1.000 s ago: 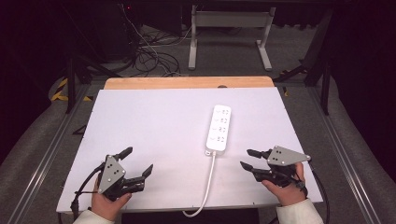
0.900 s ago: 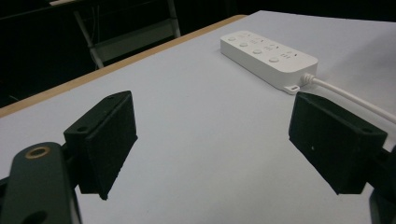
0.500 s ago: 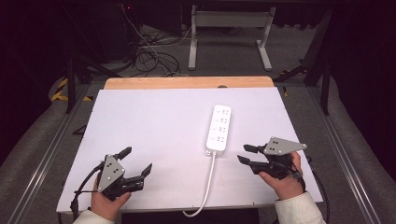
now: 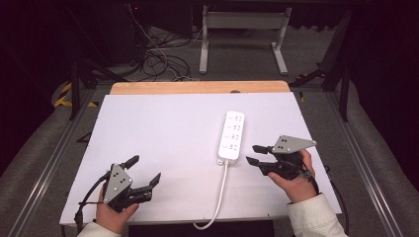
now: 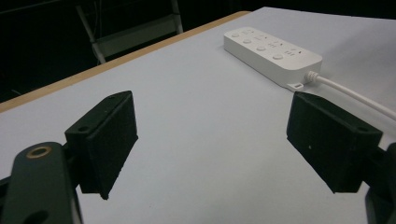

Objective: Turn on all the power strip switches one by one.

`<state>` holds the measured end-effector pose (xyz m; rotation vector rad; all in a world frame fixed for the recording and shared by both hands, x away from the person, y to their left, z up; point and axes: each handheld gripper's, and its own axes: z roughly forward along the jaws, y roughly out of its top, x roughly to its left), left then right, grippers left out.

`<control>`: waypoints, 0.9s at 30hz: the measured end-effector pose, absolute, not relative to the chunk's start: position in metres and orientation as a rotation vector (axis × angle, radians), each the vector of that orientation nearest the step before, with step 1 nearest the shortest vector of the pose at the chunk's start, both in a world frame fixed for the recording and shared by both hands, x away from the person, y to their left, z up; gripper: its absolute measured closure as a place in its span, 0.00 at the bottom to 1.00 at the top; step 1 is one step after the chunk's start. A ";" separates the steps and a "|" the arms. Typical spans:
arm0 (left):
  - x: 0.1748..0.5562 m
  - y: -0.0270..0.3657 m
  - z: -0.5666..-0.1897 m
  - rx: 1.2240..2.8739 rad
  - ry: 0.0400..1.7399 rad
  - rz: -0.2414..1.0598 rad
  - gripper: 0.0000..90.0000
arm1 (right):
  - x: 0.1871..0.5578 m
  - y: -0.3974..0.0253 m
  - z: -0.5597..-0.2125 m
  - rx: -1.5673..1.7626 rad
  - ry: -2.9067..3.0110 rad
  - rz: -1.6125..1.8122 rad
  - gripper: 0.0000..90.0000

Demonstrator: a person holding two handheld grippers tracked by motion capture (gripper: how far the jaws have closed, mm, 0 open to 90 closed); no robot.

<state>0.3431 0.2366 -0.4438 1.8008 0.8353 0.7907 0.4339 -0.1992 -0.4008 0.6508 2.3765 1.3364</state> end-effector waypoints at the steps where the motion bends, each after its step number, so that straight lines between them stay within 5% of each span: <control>1: 0.343 0.237 -0.444 1.801 0.835 0.791 0.18 | 0.435 -0.198 -0.400 0.647 2.377 1.337 0.61; 6: 0.343 0.237 -0.444 1.799 0.835 0.792 0.18 | 0.440 -0.196 -0.397 0.654 2.379 1.329 0.63; 9: 0.343 0.237 -0.444 1.801 0.836 0.790 0.18 | 0.440 -0.196 -0.394 0.658 2.399 1.309 0.74; 13: 0.343 0.237 -0.444 1.800 0.836 0.792 0.18 | 0.445 -0.191 -0.385 0.675 2.425 1.270 1.00; 27: 0.343 0.237 -0.444 1.805 0.836 0.791 0.19 | 0.480 -0.168 -0.387 0.730 2.451 1.219 1.00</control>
